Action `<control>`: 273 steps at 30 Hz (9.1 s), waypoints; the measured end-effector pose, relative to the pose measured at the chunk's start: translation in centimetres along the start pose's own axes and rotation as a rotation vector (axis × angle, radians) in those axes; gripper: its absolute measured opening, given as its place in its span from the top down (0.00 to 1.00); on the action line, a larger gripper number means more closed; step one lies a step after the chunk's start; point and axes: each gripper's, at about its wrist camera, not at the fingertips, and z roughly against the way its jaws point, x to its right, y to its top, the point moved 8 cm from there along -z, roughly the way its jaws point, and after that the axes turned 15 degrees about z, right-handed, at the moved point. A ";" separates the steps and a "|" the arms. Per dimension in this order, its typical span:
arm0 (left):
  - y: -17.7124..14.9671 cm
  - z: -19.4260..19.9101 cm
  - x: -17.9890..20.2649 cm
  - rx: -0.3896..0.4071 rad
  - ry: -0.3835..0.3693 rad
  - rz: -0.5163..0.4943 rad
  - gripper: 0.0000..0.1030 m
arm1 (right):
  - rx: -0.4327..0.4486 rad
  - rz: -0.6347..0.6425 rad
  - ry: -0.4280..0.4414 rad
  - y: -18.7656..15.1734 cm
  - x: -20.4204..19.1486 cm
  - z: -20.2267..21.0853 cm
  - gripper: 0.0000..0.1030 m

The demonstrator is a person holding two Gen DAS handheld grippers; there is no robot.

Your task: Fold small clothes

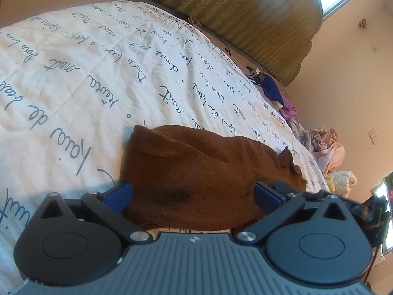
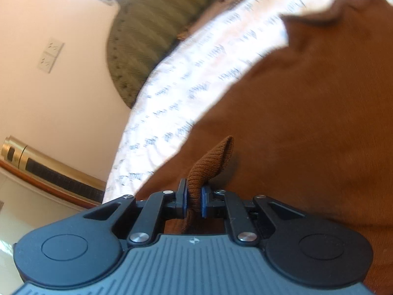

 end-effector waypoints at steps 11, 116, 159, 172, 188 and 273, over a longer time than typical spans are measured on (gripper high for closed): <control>-0.2 -0.8 3.4 0.007 -0.035 0.012 0.00 | 0.117 0.071 -0.005 6.7 -2.6 5.3 0.91; -32.5 5.7 5.6 -0.105 0.197 -0.730 0.00 | 0.035 0.588 -0.604 -22.1 5.3 26.0 0.20; -34.7 7.9 4.2 -0.069 0.291 -0.642 0.00 | 0.032 0.498 -0.655 -27.7 4.9 27.4 0.07; -32.6 9.5 2.7 -0.082 0.341 -0.600 0.00 | 0.031 0.587 -0.580 -29.0 4.8 29.4 0.01; -33.1 9.1 2.2 -0.103 0.349 -0.658 0.00 | 0.029 0.607 -0.605 -30.0 4.5 29.4 0.00; -24.2 10.3 -2.6 -0.451 -0.208 0.200 0.97 | 0.148 0.079 -0.269 -26.7 8.7 36.1 0.93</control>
